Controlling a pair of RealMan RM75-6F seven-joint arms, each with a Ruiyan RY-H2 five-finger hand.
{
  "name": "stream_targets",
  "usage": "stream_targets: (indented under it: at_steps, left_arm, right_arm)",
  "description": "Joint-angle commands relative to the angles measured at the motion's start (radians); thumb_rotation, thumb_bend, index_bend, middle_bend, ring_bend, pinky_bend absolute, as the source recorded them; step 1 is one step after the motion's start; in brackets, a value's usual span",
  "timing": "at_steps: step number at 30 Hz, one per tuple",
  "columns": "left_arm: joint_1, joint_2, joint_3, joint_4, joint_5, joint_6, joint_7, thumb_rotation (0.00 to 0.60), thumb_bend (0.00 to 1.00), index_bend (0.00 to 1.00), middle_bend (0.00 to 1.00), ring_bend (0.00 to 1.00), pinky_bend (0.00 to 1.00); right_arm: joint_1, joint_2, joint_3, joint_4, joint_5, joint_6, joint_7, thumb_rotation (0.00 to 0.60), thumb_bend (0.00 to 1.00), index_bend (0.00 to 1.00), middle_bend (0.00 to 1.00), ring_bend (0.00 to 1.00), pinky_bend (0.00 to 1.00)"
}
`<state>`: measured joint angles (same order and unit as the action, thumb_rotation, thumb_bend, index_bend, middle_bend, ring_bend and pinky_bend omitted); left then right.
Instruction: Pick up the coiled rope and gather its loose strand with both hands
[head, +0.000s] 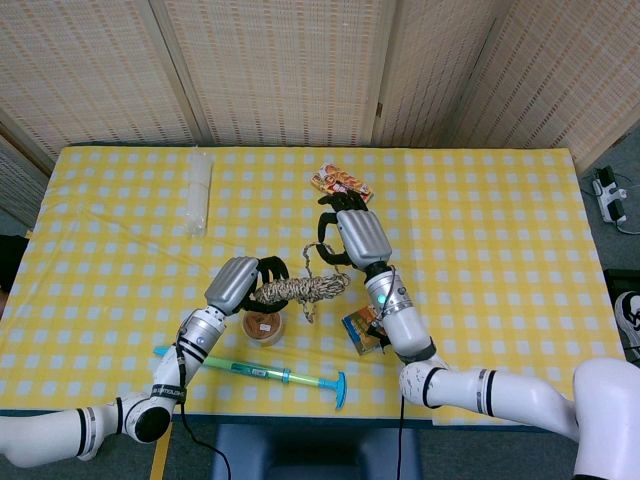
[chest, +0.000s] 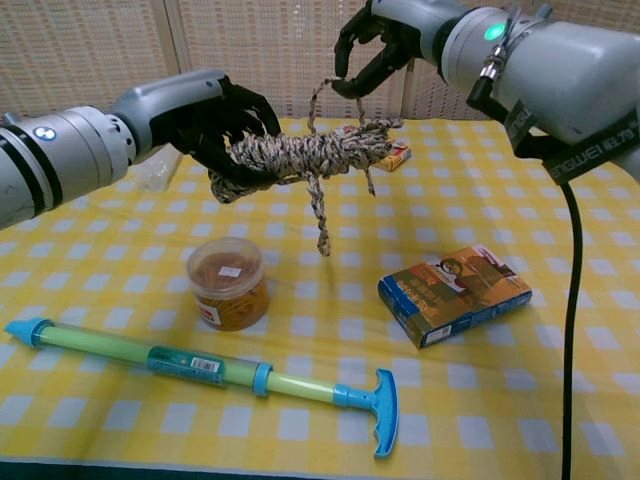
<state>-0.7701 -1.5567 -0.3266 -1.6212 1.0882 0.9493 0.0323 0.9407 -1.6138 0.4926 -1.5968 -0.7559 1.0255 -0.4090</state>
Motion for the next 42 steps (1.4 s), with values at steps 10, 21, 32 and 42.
stream_targets:
  at_steps: [10,21,32,42]
  left_arm:
    - [-0.089,-0.097,-0.056,0.049,-0.306,0.035,0.199,0.600,0.62,0.70,0.63,0.60,0.68]
    - [-0.111,-0.146,-0.183,0.084,-0.601,0.103,0.196,0.600,0.62,0.70,0.65,0.62,0.68]
    - [0.005,-0.052,-0.291,-0.001,-0.570,0.058,-0.060,0.600,0.62,0.70,0.65,0.62,0.68]
    - [0.104,0.045,-0.302,-0.134,-0.405,0.010,-0.245,0.600,0.62,0.70,0.65,0.62,0.68]
  right_arm:
    - [0.018,0.079,0.022,-0.194,-0.017,0.068,-0.007,0.600,0.41,0.63,0.23,0.11,0.00]
    - [-0.043,0.156,-0.057,-0.396,-0.179,0.131,0.033,0.600,0.43,0.63,0.24,0.11,0.00]
    - [-0.180,0.236,-0.186,-0.408,-0.311,0.159,0.173,0.600,0.43,0.64,0.24,0.12,0.00]
    - [-0.200,0.192,-0.194,-0.248,-0.257,0.106,0.282,0.600,0.43,0.65,0.23,0.12,0.00]
